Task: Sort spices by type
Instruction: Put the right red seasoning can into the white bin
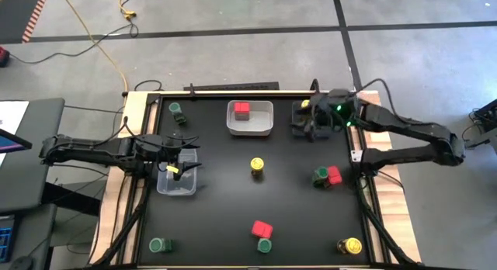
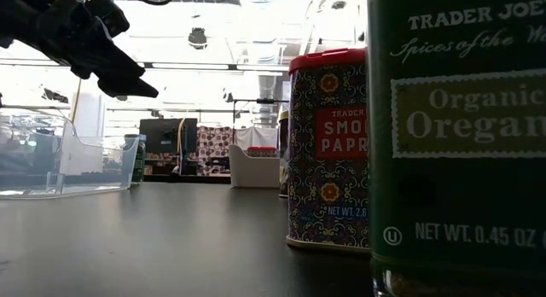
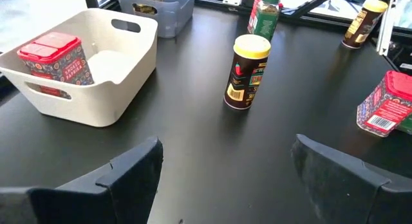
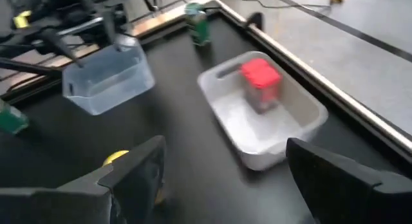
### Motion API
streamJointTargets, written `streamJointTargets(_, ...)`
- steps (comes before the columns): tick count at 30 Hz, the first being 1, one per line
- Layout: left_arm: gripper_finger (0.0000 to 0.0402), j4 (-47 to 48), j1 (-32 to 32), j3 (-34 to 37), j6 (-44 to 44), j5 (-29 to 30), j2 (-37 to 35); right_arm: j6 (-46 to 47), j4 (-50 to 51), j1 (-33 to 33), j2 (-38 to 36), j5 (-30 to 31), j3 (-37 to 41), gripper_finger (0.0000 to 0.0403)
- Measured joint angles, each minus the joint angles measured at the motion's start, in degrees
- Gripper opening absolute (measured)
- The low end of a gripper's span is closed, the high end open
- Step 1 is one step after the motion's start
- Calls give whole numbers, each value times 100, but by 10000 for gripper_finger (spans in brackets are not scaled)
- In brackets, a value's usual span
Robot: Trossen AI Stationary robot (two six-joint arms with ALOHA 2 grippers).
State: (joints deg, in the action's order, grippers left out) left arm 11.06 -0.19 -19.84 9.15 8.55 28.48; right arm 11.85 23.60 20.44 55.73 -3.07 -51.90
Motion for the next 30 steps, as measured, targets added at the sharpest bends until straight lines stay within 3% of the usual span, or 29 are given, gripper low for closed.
streamJointTargets(8,330,6,0,0,138,-5,-2,204,-899,-1584,839,1348,-246,338)
streamJointTargets(16,330,26,0,0,138,-14,1,168,-417,-2136,2036,1679,-1601,326)
streamJointTargets(22,330,25,0,0,418,-19,0,718,1051,-2269,2531,1711,-2686,326)
streamJointTargets(30,330,25,0,0,566,-19,1,3604,4298,-2515,2702,1700,-3217,326)
